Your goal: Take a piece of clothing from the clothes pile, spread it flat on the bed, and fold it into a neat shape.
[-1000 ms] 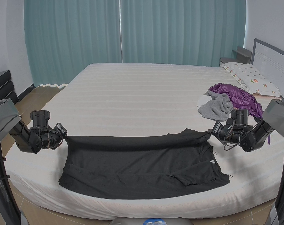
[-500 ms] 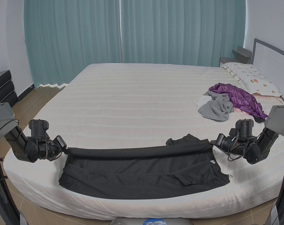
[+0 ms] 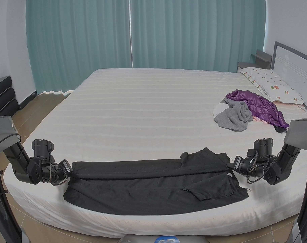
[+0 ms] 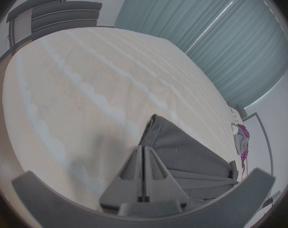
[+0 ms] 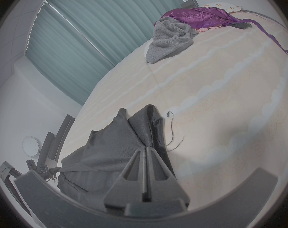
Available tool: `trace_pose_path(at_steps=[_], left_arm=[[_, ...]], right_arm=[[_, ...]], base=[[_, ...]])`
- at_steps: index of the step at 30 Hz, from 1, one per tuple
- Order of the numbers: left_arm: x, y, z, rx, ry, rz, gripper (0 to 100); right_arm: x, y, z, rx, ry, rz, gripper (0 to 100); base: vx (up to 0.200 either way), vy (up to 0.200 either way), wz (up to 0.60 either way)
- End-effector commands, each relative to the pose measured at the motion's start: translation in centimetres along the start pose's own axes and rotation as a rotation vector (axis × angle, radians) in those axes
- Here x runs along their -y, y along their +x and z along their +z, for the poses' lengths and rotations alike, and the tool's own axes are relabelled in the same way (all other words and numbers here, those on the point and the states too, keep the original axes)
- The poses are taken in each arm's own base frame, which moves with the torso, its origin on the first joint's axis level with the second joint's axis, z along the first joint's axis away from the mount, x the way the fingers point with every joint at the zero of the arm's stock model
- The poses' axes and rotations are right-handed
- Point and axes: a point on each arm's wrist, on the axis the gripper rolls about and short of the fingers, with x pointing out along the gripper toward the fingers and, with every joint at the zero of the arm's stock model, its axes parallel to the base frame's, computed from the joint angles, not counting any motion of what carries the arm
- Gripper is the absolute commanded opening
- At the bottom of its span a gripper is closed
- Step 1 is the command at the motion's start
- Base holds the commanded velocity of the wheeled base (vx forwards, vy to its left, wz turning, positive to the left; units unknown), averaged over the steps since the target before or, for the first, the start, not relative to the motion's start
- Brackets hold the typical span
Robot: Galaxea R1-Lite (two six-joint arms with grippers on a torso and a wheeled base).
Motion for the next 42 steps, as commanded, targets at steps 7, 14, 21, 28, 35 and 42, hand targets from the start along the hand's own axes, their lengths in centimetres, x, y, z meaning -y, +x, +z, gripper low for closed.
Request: trace_pose_path(at_steps=[7, 14, 21, 28, 35, 42], left_arm=[[0.3, -0.7, 0.3, 0.019, -0.006, -0.012, 100], [1.7, -0.9, 3.0, 0.104, -0.055, -0.071, 100], [2.0, 2.9, 4.0, 0.087, -0.098, -0.088, 100], [1.4, 5.0, 3.2, 0.051, -0.097, -0.064, 100], [1.7, 5.2, 3.0, 0.049, -0.091, -0.070, 0], [1.8, 5.0, 3.5, 0.077, -0.091, -0.067, 0]], right_arm=[[-0.8, -0.4, 0.9, 0.039, 0.000, 0.034, 100], [-1.9, 0.2, 2.9, 0.076, 0.117, 0.117, 100], [-0.7, 3.5, 2.9, 0.058, 0.254, 0.116, 100], [0.4, 3.7, 3.1, 0.049, 0.351, 0.115, 100], [0.5, 3.8, 2.9, 0.042, 0.346, 0.112, 100], [0.5, 4.0, 3.0, 0.044, 0.341, 0.111, 100]], base=[[0.000, 0.000, 0.00], [0.000, 0.000, 0.00], [0.000, 0.000, 0.00], [0.000, 0.000, 0.00], [0.000, 0.000, 0.00], [0.000, 0.000, 0.00]])
